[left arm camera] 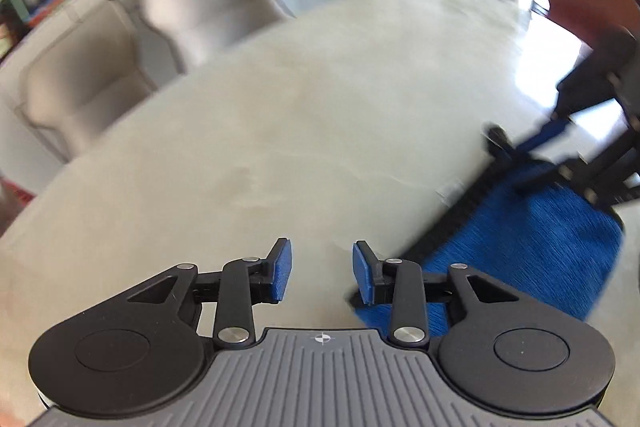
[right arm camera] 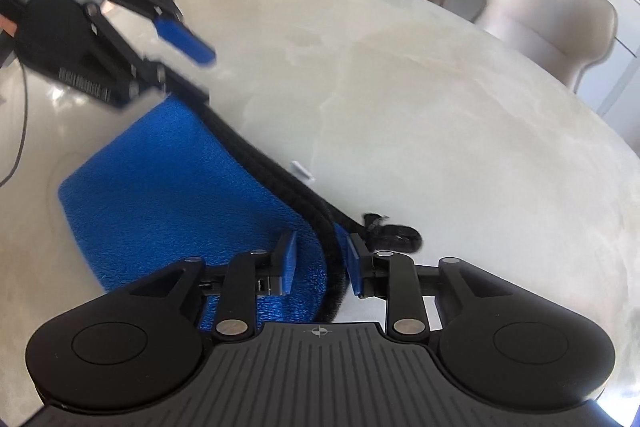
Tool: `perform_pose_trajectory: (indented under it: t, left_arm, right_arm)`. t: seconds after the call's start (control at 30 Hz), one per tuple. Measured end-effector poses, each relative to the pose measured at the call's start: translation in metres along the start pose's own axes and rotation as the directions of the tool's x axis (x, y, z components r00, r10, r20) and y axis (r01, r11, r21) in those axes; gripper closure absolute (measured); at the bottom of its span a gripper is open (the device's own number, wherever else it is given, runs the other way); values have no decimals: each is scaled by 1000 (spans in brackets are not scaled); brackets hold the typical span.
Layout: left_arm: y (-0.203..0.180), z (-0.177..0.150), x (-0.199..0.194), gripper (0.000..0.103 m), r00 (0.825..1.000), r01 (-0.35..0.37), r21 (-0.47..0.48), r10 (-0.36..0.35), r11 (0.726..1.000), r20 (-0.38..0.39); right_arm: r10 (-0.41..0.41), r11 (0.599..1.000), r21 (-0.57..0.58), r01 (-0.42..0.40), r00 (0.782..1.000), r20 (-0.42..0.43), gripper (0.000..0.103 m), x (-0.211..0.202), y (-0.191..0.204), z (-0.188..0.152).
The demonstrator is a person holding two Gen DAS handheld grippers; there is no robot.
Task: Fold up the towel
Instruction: 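Lower the folded end onto the towel and press it flat with both grippers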
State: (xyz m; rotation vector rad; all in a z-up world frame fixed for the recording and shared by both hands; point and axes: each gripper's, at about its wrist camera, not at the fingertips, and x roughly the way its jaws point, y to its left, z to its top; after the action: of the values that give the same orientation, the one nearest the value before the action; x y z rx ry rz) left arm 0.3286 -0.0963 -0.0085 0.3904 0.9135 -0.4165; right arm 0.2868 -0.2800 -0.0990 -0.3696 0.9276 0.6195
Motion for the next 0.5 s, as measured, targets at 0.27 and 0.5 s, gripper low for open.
perform_pose_trajectory:
  t: [0.27,0.5]
  left_arm:
    - [-14,-37,-21,62,983,182,-94,-183,979,5]
    - [-45,-41,-15,59,944,331,-138,-330,934,29]
  right_arm:
    - [-45,998,46,41,996,78,74,-19,4,-11]
    - [133,990,36,-137,985,106,73,-39,33,-24]
